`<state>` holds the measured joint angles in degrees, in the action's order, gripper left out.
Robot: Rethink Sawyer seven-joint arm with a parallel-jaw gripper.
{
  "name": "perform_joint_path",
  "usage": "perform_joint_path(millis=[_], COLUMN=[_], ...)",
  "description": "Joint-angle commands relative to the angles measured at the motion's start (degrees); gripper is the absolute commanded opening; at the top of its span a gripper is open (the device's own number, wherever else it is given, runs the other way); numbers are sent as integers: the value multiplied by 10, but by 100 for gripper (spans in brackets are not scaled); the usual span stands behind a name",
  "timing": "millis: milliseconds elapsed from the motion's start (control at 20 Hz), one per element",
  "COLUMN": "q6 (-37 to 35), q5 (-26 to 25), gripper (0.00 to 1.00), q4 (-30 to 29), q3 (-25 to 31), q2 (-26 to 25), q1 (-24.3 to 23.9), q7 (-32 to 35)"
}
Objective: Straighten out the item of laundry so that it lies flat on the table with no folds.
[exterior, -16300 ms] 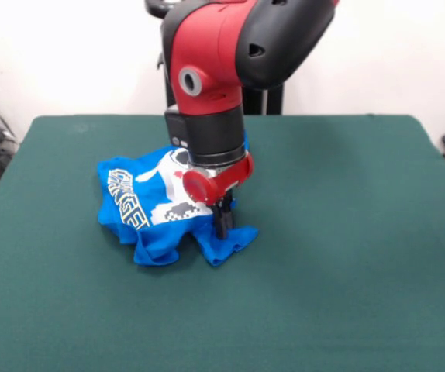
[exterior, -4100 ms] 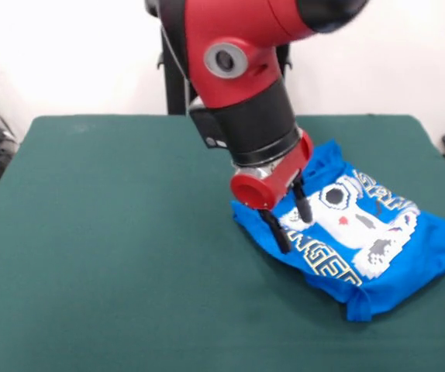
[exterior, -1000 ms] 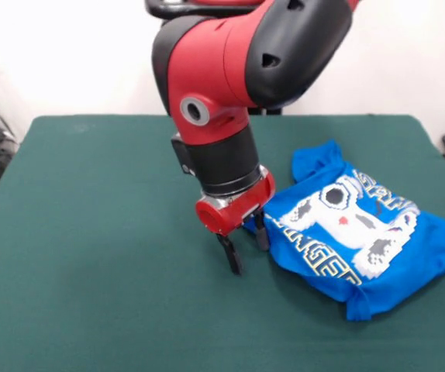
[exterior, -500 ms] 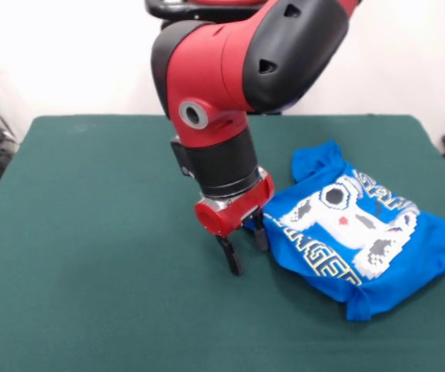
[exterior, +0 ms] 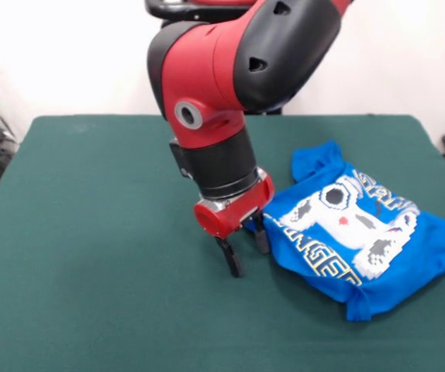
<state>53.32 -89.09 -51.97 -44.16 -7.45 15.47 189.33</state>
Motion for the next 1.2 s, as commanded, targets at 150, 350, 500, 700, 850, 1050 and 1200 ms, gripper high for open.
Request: perform_joint_path(millis=[150, 350, 500, 700, 850, 1050, 1200], q6=[35, 39, 48, 46, 28, 1, -12], q5=[40, 27, 13, 8, 16, 31, 30], gripper=[100, 100, 100, 100, 100, 100, 100], q4=[-32, -30, -30, -31, -29, -29, -24], q3=[113, 112, 107, 106, 111, 118, 117], q2=[18, 18, 17, 15, 10, 7, -2], q1=[-3, -1, 3, 5, 4, 2, 5], q7=[-54, -45, -28, -26, -35, -55, -47])
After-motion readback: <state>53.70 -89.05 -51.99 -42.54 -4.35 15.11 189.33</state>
